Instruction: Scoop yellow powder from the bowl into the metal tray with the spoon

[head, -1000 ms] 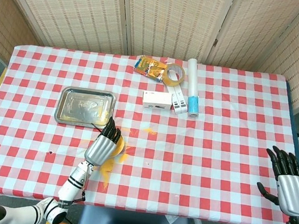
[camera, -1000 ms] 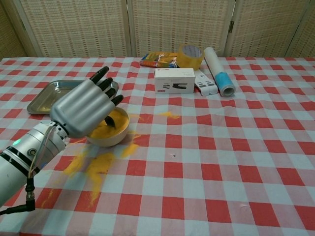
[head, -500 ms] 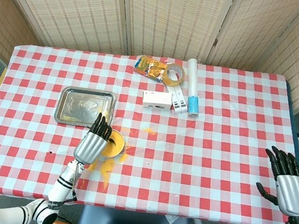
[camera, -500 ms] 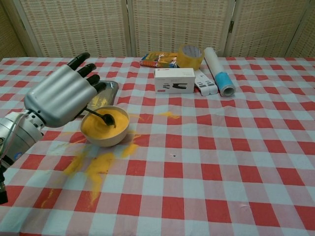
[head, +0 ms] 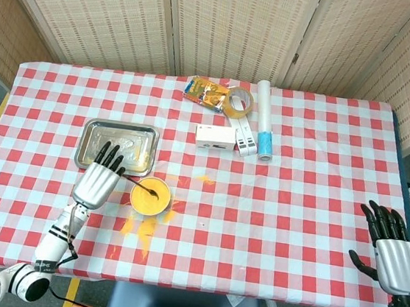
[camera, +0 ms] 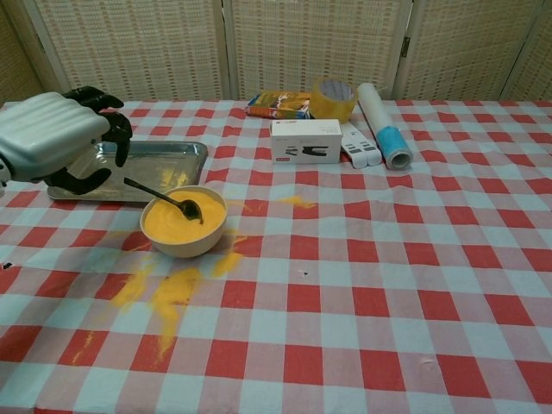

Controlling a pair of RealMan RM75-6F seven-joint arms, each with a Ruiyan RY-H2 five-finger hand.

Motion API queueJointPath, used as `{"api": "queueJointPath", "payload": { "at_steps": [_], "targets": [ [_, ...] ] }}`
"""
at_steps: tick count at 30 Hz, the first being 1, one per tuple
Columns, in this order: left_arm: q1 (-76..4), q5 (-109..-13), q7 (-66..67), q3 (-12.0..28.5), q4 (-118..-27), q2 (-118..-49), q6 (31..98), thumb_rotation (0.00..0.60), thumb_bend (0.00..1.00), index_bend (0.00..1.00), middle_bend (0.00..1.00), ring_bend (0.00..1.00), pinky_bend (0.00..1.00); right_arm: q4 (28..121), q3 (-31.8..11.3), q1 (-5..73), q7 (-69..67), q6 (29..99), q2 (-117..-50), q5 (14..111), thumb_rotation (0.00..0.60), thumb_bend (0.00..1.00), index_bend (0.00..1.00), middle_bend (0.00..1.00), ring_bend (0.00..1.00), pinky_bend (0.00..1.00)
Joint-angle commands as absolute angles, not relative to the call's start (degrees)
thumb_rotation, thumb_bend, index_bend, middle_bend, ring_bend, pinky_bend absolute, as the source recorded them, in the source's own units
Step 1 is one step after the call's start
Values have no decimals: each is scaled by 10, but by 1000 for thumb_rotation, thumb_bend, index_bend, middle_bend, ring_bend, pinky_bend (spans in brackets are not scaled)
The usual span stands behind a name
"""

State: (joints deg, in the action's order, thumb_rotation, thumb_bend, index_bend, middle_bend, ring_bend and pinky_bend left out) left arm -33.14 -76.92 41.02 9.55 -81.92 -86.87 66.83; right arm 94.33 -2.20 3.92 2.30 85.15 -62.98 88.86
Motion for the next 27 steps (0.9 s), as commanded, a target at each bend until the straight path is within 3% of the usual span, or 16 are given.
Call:
{"api": "queueJointPath", "payload": {
  "at_steps": [1, 12, 27],
  "targets": [
    [-344, -742, 342, 113, -840, -841, 629, 600, 446, 456, 195, 10, 49, 943, -22, 40, 24, 850, -630, 887, 600, 163, 0, 0, 0, 0],
    [-371, -706, 228, 116, -829, -816, 544, 600, 410, 366, 110, 0, 49, 941, -24, 42, 28, 845, -633, 880, 600, 163, 0, 0, 0, 0],
    [-402, -694, 175, 107, -760, -829, 505, 600, 406, 470, 104, 0, 48, 939, -28, 43, 33, 842, -635, 870, 600, 163, 0, 0, 0, 0]
  ]
}}
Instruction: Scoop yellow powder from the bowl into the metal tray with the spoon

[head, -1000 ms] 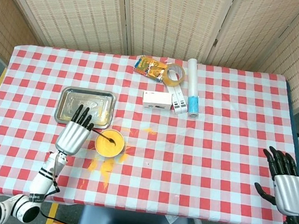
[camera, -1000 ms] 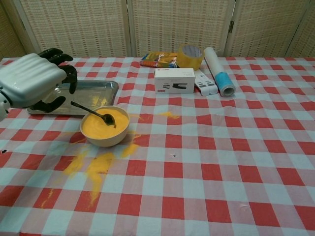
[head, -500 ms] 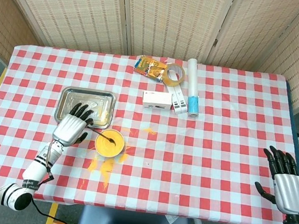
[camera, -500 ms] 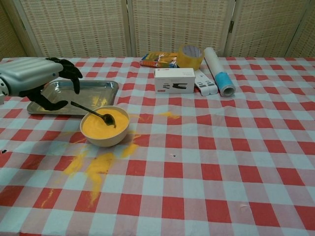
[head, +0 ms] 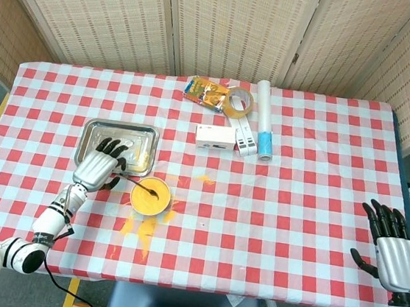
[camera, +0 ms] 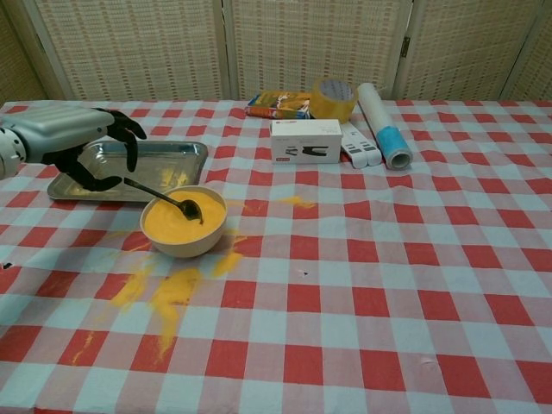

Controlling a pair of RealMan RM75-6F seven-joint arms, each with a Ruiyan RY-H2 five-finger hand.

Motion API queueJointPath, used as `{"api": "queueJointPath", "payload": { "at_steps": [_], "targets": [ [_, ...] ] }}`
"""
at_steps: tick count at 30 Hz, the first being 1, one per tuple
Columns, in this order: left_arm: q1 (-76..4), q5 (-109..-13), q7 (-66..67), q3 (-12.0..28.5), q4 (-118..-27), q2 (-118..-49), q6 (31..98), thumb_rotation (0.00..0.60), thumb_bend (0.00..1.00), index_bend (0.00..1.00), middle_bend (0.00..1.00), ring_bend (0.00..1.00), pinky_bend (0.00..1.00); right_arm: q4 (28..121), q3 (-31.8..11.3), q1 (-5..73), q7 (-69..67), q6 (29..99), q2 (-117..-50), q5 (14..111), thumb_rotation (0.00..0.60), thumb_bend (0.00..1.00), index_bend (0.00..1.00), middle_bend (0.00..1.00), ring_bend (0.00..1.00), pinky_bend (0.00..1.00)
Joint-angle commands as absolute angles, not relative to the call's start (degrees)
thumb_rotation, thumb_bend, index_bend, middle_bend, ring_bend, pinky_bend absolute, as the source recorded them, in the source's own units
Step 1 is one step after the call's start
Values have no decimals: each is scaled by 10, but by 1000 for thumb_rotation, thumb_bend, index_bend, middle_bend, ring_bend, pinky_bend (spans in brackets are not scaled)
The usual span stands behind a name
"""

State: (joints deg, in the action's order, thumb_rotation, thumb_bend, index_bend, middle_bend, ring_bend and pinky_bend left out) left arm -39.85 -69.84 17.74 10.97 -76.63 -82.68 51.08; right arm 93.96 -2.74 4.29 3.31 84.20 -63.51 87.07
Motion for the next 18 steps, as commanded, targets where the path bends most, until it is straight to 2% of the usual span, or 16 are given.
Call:
{"api": "queueJointPath", "payload": {
  "at_steps": [1, 18],
  "targets": [
    [-403, -693, 175, 105, -759, -829, 502, 600, 407, 476, 105, 0, 48, 939, -28, 43, 33, 842, -635, 869, 600, 163, 0, 0, 0, 0],
    [-416, -684, 178, 92, -744, -831, 496, 600, 404, 517, 110, 0, 47, 937, -30, 45, 39, 836, -638, 862, 600, 163, 0, 0, 0, 0]
  ]
}}
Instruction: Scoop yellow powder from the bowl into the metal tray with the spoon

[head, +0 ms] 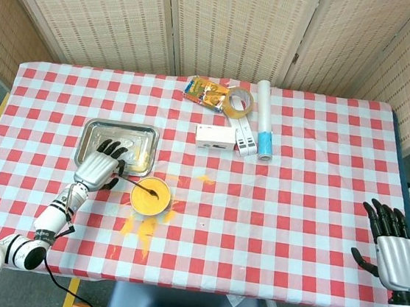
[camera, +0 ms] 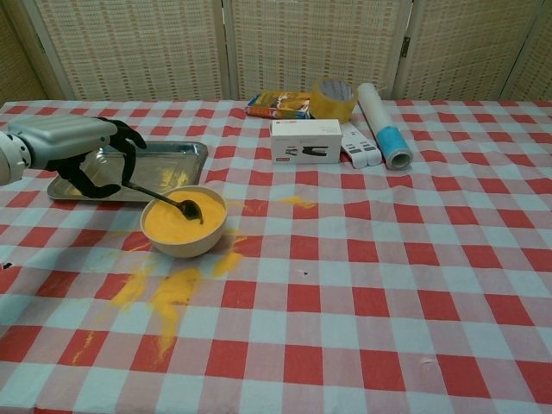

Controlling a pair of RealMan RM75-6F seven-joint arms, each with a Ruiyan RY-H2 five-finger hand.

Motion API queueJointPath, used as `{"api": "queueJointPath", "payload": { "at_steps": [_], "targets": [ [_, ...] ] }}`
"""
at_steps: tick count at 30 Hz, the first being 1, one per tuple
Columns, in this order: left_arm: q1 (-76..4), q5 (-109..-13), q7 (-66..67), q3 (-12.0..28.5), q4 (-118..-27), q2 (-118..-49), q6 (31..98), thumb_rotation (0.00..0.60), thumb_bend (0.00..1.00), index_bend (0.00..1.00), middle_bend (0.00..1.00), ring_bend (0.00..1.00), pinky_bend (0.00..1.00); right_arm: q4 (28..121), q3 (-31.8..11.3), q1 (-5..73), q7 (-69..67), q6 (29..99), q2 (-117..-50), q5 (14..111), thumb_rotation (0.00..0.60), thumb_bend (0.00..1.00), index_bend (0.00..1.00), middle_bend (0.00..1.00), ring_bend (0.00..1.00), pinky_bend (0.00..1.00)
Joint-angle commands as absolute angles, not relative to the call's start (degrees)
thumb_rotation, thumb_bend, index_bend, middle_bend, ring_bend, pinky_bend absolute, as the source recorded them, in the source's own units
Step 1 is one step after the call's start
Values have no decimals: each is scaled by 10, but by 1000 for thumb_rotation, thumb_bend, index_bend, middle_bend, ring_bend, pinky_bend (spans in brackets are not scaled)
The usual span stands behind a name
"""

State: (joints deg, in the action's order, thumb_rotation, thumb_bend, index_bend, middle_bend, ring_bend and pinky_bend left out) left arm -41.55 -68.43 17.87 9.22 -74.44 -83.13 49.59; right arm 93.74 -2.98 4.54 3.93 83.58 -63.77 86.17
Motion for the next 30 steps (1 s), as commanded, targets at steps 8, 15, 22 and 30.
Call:
{"api": "queueJointPath", "payload": {
  "at_steps": [8, 15, 22, 30],
  "targets": [
    [-421, -683, 174, 87, -738, -836, 492, 600, 398, 541, 114, 0, 47, 936, -31, 47, 42, 832, -640, 857, 600, 163, 0, 0, 0, 0],
    [-424, -681, 171, 84, -734, -837, 491, 600, 410, 566, 117, 0, 47, 935, -32, 48, 43, 831, -640, 855, 600, 163, 0, 0, 0, 0],
    [-426, -678, 171, 81, -734, -834, 490, 600, 435, 589, 120, 0, 46, 935, -32, 49, 45, 830, -641, 854, 600, 163, 0, 0, 0, 0],
    [-423, -684, 169, 79, -741, -834, 506, 600, 498, 656, 149, 0, 44, 934, -32, 50, 46, 829, -642, 853, 600, 163, 0, 0, 0, 0]
  ]
}}
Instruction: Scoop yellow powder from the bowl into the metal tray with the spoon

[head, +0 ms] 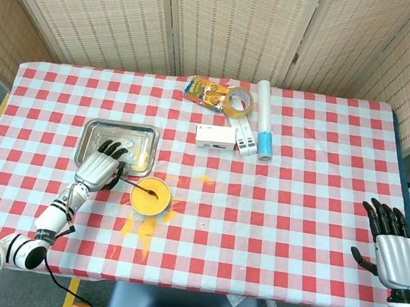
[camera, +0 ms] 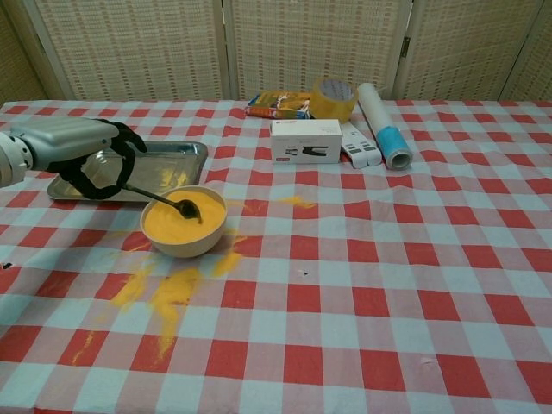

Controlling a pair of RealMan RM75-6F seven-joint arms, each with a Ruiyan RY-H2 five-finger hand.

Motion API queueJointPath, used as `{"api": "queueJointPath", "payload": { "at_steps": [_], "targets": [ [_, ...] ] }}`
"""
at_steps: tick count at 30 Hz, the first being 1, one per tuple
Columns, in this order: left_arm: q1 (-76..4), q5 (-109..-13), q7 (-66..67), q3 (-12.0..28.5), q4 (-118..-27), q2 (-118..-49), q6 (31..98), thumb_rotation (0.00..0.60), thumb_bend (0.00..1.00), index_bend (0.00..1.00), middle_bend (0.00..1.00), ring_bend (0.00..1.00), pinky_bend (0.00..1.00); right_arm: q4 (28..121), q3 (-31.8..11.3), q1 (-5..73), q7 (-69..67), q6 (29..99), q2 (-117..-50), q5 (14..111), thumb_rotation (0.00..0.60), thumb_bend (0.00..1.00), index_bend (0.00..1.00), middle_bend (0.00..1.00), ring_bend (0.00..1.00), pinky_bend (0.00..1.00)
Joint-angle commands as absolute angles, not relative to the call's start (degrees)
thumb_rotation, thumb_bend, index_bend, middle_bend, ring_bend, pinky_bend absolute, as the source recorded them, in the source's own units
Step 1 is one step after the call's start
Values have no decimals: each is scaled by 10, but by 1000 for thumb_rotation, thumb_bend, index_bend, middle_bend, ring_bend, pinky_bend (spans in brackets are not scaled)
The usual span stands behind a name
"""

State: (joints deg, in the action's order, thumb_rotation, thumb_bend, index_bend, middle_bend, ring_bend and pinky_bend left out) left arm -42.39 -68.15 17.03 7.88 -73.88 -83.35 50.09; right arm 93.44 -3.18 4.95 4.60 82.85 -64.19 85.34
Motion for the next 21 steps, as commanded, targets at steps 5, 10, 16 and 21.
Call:
{"api": "queueJointPath", "payload": {
  "at_steps": [5, 10, 16, 21],
  "targets": [
    [-417, -691, 164, 80, -740, -840, 529, 600, 555, 739, 202, 0, 43, 935, -32, 49, 46, 830, -642, 854, 600, 163, 0, 0, 0, 0],
    [-410, -697, 159, 82, -738, -843, 548, 600, 558, 767, 230, 2, 43, 935, -31, 49, 46, 830, -642, 855, 600, 163, 0, 0, 0, 0],
    [-391, -714, 150, 91, -740, -853, 610, 600, 571, 773, 252, 21, 44, 935, -31, 50, 43, 829, -641, 856, 600, 163, 0, 0, 0, 0],
    [-378, -721, 190, 95, -770, -855, 657, 600, 575, 774, 262, 28, 44, 937, -29, 51, 40, 829, -639, 861, 600, 163, 0, 0, 0, 0]
  ]
}}
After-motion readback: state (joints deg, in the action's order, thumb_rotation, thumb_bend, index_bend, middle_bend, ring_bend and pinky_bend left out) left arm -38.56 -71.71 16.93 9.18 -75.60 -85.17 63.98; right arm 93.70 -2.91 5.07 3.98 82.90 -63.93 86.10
